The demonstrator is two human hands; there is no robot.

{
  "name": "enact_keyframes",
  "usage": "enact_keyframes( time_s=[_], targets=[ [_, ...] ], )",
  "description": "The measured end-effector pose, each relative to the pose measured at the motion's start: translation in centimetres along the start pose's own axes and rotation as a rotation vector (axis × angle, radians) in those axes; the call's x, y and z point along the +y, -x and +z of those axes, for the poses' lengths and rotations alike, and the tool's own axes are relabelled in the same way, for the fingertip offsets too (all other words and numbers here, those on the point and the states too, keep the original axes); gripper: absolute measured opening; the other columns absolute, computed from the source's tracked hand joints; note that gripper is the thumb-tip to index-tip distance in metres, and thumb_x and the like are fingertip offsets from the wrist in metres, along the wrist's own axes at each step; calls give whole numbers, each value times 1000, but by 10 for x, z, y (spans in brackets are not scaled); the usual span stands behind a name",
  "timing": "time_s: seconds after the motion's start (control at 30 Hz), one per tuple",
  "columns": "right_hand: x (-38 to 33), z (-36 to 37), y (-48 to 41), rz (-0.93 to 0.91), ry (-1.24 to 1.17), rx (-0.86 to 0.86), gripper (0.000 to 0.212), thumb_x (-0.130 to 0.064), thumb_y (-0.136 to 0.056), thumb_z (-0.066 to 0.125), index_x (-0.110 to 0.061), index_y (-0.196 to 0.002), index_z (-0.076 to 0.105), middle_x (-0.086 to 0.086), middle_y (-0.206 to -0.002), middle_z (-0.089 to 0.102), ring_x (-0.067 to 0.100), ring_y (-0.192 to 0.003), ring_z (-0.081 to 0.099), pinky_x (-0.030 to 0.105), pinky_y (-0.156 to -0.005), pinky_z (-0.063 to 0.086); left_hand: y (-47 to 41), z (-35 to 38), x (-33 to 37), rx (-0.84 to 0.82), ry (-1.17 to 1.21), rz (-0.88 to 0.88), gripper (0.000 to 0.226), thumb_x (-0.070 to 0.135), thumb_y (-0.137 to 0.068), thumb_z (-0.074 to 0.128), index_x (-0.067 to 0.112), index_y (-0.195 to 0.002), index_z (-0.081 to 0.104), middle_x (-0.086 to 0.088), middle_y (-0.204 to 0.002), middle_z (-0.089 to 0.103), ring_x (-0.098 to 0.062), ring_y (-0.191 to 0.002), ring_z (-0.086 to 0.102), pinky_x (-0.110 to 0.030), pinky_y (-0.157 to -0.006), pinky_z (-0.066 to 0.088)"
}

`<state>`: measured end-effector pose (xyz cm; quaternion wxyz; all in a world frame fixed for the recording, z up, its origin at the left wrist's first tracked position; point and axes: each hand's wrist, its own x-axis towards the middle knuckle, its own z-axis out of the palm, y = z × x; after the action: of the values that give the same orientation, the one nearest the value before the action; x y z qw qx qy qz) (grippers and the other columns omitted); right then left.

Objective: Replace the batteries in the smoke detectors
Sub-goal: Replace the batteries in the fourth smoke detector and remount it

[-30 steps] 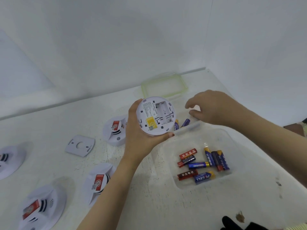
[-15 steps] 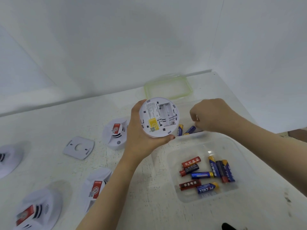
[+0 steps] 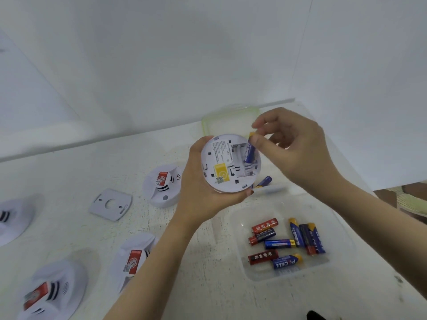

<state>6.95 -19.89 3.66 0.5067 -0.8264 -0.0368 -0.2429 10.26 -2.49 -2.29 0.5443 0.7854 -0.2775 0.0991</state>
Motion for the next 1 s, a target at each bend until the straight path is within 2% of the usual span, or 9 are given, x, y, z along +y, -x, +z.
enact_keyframes(
  time_s=[0.23, 0.37, 0.47, 0.6, 0.67, 0.73, 0.83, 0.9, 1.0],
  targets=[
    [-2, 1, 3, -97, 110, -83, 6, -25, -80, 63, -27, -86, 62, -13, -96, 58, 2, -89, 57, 10, -66, 45, 1, 1, 14, 17, -13, 50, 92, 36, -52, 85, 21, -128, 34, 20, -121, 46, 10, -113, 48, -4, -88, 39],
    [-6, -1, 8, -72, -18, -189, 2, -9, -91, 57, -11, -90, 58, -13, -88, 65, 6, -82, 66, 15, -53, 52, 2, 2, 18, 64, -17, 75, 91, 34, -52, 86, 21, -126, 35, 21, -120, 46, 11, -112, 49, -4, -87, 40],
    [-7, -2, 13, -130, 4, -202, 8, -12, -91, 53, -7, -94, 59, -13, -89, 63, 4, -87, 65, 22, -50, 56, 1, 2, 19, 89, -2, 98, 92, 31, -51, 87, 25, -126, 35, 32, -120, 44, 7, -113, 50, -6, -89, 41],
    [-6, -3, 14, -296, 101, -174, 13, -6, -89, 54, -1, -96, 63, -10, -92, 62, 2, -87, 60, 10, -55, 51, 1, 1, 22, 120, -1, 149, 93, 35, -51, 86, 13, -126, 36, 30, -122, 43, 7, -114, 50, -8, -91, 41],
    [-5, -3, 16, -381, 172, -179, 15, -3, -89, 54, 3, -97, 64, -4, -95, 64, 7, -87, 59, 14, -57, 53, 0, 0, 24, 131, -23, 163, 92, 40, -52, 83, 12, -126, 36, 21, -122, 46, 7, -113, 50, -9, -92, 41],
    [-2, -4, 15, -402, 178, -181, 16, -3, -89, 55, 4, -99, 65, 4, -98, 68, 9, -88, 60, 14, -62, 54, -1, -1, 24, 125, -29, 160, 91, 42, -52, 82, 14, -126, 36, 21, -121, 47, 7, -113, 50, -9, -92, 41],
    [4, -6, 11, -271, 12, -198, 25, -13, -92, 51, -19, -110, 66, -7, -107, 69, 13, -92, 66, 24, -75, 57, -3, -2, 22, 131, 26, 119, 90, 36, -52, 83, 16, -125, 35, 35, -119, 46, 7, -113, 51, -9, -92, 41],
    [9, -6, 7, -74, -200, -235, 31, -17, -95, 45, -31, -119, 60, -6, -115, 67, 19, -98, 67, 32, -81, 57, -6, -7, 17, 158, 49, 107, 91, 33, -52, 84, 13, -126, 34, 30, -122, 45, 6, -115, 50, -12, -94, 42],
    [27, -11, -1, 160, -266, -190, 35, -7, -98, 43, -31, -116, 60, -1, -110, 68, 14, -90, 69, 27, -77, 57, -9, -18, 13, 190, 16, 92, 94, 37, -52, 84, 13, -128, 34, 16, -125, 44, 4, -117, 48, -15, -97, 42]
  ],
)
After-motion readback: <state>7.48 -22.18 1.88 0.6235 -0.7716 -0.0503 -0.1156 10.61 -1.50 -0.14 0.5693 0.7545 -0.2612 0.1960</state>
